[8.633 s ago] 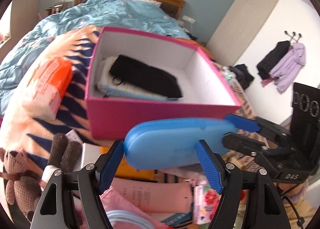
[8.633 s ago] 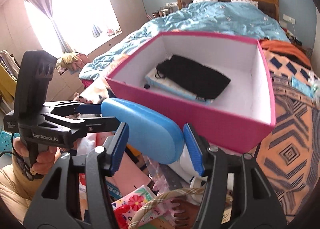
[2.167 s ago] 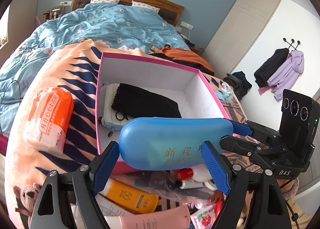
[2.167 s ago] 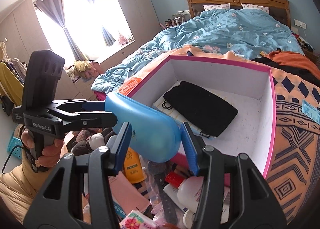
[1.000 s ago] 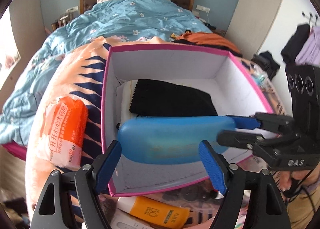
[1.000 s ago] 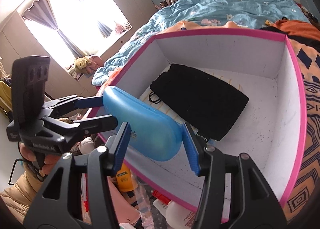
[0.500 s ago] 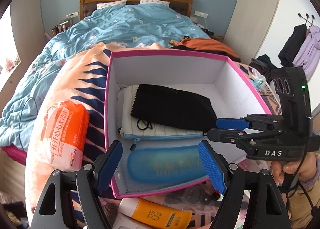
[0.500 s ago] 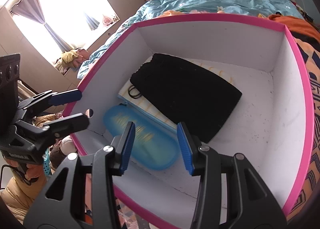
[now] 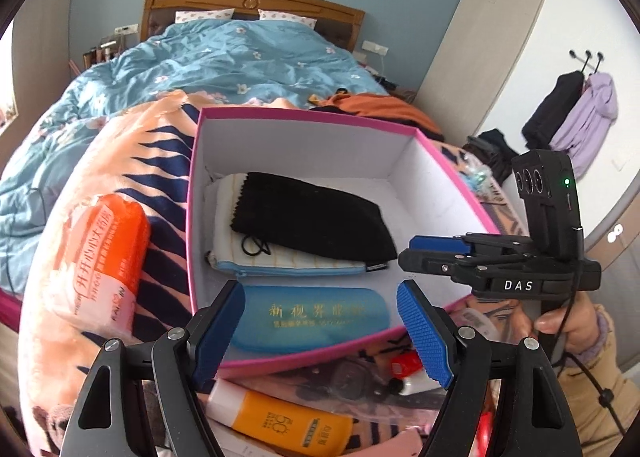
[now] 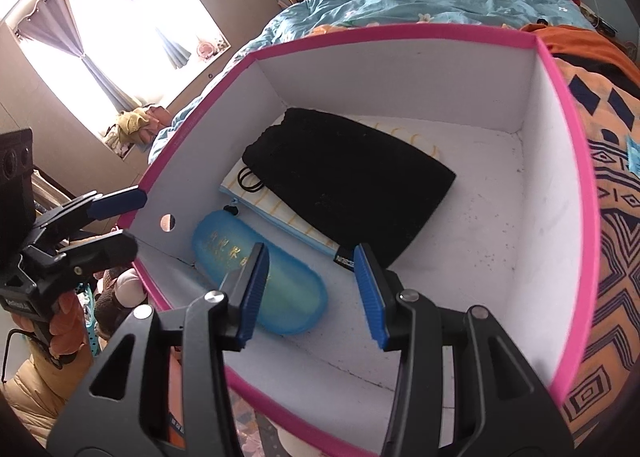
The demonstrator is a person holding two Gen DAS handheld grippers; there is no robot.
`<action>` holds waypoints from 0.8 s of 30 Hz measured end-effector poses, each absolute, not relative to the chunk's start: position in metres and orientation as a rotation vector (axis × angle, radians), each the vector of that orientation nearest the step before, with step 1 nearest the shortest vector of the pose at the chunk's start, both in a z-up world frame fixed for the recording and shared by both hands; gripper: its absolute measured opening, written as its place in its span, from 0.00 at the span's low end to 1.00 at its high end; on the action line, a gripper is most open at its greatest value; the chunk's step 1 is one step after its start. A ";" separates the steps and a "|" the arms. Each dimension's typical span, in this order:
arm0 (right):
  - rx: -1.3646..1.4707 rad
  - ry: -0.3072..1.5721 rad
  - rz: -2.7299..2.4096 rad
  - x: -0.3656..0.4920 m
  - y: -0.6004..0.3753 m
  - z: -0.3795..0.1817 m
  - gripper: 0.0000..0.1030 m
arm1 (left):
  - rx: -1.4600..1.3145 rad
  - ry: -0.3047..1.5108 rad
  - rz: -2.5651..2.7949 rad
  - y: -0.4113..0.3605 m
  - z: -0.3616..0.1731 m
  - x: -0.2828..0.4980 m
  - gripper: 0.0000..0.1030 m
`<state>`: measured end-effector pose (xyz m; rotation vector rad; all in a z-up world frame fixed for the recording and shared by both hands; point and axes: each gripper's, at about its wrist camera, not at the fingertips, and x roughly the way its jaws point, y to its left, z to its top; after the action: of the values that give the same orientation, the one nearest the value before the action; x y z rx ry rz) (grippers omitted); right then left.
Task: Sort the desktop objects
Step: 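Move the right gripper to the beige plaid hoop headband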
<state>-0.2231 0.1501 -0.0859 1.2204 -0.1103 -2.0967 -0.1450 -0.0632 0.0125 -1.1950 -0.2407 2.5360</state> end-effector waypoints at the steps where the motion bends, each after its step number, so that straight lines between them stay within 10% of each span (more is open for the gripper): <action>1: 1.210 -0.116 -2.099 -0.222 0.153 -0.084 0.45 | -1.189 -0.250 2.526 -0.063 0.013 -0.144 0.78; 24: 1.047 -0.110 -2.170 -0.157 0.216 -0.043 0.55 | -1.100 -0.149 2.362 0.003 0.018 -0.081 0.78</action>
<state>-0.1570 0.2155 -0.0427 1.0473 -0.1100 -2.1697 -0.0806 0.0035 0.0184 -1.1003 -0.1492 2.3620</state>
